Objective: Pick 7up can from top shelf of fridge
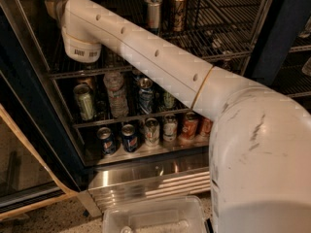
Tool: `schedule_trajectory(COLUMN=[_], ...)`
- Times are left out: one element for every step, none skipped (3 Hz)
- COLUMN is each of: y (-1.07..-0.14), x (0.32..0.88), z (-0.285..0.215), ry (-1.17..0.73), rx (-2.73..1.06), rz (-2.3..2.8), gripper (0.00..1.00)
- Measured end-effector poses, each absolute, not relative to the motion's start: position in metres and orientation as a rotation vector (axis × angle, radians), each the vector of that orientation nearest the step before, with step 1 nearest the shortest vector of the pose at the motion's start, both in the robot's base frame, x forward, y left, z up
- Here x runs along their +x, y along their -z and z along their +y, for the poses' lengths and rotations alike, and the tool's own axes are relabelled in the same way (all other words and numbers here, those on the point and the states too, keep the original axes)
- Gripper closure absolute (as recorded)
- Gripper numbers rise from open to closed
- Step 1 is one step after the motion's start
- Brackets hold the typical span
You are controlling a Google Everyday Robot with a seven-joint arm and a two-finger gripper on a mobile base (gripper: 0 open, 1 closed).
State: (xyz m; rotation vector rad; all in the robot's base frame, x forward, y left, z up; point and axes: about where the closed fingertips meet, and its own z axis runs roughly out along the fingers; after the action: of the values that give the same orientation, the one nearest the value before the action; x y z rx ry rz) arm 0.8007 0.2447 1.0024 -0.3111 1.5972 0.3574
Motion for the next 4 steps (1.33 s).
schedule_trajectory(y=[-1.003,-1.001,-0.999,-0.990], x=[0.800,0.781,0.766,0.750], z=[0.245,0.239,0.235,0.229], ry=[-0.358,-0.347,-0.339,-0.349], rx=[-0.311,-0.306,-0.303,-0.281], rz=[1.597,1.598,1.598,1.605], gripper=[1.00,1.00,1.00,1.00])
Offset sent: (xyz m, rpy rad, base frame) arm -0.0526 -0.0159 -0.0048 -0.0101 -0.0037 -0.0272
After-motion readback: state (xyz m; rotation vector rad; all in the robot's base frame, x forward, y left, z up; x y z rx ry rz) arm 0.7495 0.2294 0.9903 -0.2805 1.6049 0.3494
